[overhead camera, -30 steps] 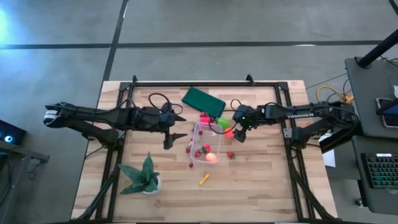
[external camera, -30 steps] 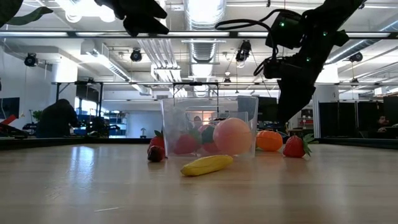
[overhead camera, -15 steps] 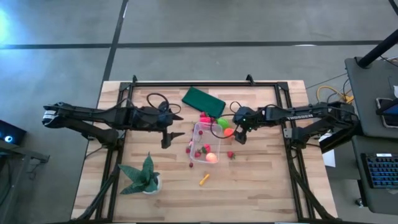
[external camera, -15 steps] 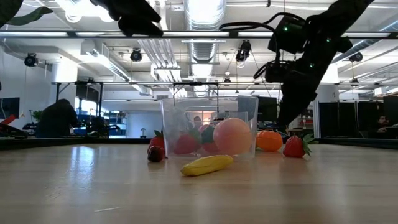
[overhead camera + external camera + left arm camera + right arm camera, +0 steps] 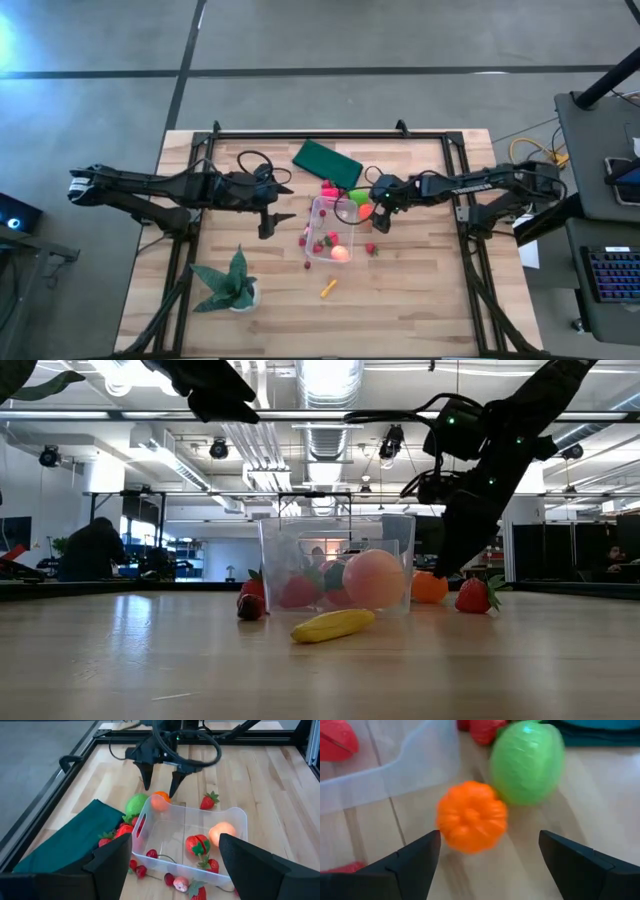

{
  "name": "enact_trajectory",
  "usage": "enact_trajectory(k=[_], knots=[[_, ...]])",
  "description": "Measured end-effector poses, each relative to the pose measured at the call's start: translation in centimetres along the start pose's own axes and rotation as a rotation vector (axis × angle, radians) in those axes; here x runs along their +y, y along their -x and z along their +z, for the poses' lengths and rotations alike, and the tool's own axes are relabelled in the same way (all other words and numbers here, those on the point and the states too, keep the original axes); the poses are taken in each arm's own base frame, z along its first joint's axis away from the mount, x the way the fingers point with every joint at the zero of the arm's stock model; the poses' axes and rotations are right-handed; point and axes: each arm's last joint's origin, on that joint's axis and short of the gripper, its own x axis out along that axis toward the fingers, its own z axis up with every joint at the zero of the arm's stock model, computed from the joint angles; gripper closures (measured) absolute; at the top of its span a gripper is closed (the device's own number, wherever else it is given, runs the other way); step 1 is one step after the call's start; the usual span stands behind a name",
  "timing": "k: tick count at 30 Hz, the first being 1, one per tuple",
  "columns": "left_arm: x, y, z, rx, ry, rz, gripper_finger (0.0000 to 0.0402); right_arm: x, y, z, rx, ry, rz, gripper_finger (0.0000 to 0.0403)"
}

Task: Pick and placing Produce into tupperware
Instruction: Put the pumpkin into the transparent bin

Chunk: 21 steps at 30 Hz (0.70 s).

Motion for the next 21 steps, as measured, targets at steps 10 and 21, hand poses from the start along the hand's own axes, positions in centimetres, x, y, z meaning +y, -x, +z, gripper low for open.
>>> enact_trajectory(k=[10,21], knots=[[0.0,0.0,0.0,0.000,0.002,0.000,0.0118,0.3,-1.4,1.1,0.021,-0.074,0.000,0.0072],[0.0,0.0,0.0,0.000,0.001,0.000,0.0118,0.7,-2.5,1.9,0.038,-0.045,0.003,0.0076]])
